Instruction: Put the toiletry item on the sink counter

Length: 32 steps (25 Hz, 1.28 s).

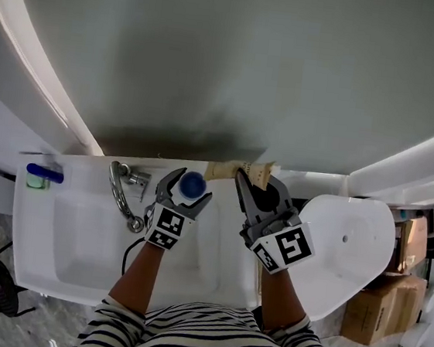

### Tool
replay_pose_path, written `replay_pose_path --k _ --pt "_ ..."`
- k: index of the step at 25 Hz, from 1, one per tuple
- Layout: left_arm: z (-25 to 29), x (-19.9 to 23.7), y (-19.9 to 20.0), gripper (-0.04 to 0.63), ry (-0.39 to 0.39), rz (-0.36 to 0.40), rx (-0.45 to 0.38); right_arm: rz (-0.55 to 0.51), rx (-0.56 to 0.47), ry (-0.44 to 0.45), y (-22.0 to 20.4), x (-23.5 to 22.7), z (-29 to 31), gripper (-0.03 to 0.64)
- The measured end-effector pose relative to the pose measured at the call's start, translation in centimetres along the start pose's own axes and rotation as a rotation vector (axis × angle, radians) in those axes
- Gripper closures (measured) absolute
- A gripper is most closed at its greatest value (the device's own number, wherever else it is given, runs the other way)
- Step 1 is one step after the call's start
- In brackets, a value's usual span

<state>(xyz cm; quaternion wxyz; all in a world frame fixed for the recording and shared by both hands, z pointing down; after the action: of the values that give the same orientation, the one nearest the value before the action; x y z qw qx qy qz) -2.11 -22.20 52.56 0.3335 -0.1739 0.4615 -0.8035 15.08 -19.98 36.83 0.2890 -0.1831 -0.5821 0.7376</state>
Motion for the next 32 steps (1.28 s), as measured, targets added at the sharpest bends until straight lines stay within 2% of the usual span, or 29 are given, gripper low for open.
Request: replay_pose_path --k 4,12,21,32 --pt "1.7 0.6 -1.9 0.221 -0.018 -0.020 0.022 0.009 0.021 0.006 -0.7 -0.2 1.6 0.591" --pt "4.1 1.3 -3.6 0.219 -0.052 0.007 0.034 0.013 0.060 0.017 -1.7 -0.5 2.8 0.591" --pt "5.2 1.4 -4.6 0.219 -0.063 0.002 0.066 0.016 0.066 0.020 -1.9 -0.7 2.9 0.591" --pt "5.5 1.5 -4.5 0.218 -0.055 0.006 0.064 0.017 0.060 0.018 -1.8 -0.7 2.9 0.591"
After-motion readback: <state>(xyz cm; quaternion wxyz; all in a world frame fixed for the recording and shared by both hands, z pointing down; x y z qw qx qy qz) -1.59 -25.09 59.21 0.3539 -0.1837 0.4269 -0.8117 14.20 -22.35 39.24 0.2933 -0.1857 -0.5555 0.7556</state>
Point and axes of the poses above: the fingertips, and each gripper's own axes: z forward along the fingers, x to its left, y out of its top, the point moved 10 cm from there along -z, backward along the fingers, and after that the axes turned 12 degrees about x, right-handed, at the moved point
